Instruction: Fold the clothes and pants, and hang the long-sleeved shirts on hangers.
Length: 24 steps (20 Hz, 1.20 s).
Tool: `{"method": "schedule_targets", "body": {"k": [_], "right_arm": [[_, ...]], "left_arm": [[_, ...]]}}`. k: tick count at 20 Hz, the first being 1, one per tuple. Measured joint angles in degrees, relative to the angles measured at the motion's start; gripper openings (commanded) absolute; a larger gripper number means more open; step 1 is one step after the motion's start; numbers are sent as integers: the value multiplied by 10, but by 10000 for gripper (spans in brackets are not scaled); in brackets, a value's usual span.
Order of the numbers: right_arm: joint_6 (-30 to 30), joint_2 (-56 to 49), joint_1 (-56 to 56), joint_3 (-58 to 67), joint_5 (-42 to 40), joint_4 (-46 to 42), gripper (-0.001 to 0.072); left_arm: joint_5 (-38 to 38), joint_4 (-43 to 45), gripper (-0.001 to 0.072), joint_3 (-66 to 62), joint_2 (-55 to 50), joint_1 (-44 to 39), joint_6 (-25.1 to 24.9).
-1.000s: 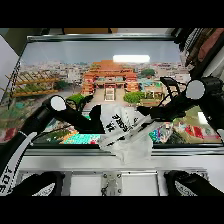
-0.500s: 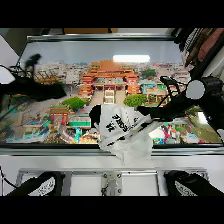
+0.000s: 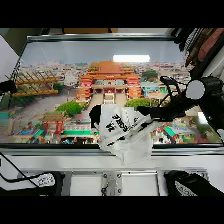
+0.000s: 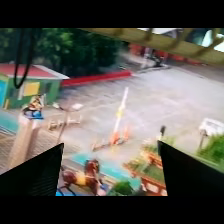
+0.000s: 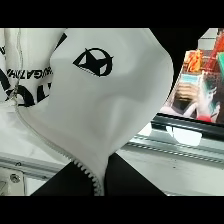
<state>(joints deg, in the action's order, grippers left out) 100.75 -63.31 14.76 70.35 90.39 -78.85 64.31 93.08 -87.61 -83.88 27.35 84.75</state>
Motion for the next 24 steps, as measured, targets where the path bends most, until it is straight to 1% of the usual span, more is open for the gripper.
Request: {"method": "schedule_targets", "body": {"k": [5, 12, 16, 24], "right_arm": [[0, 0, 0, 0, 0, 0, 21], [0, 0, 0, 0, 0, 0, 21], [0, 0, 0, 0, 0, 0, 21], [0, 0, 0, 0, 0, 0, 21]], "left_arm": [[-70, 69, 634, -45, -135, 35, 0], [-94, 125, 634, -148, -278, 45, 5], [-117, 132, 634, -188, -324, 58, 13], [-174, 134, 633, -203, -378, 76, 17]]}}
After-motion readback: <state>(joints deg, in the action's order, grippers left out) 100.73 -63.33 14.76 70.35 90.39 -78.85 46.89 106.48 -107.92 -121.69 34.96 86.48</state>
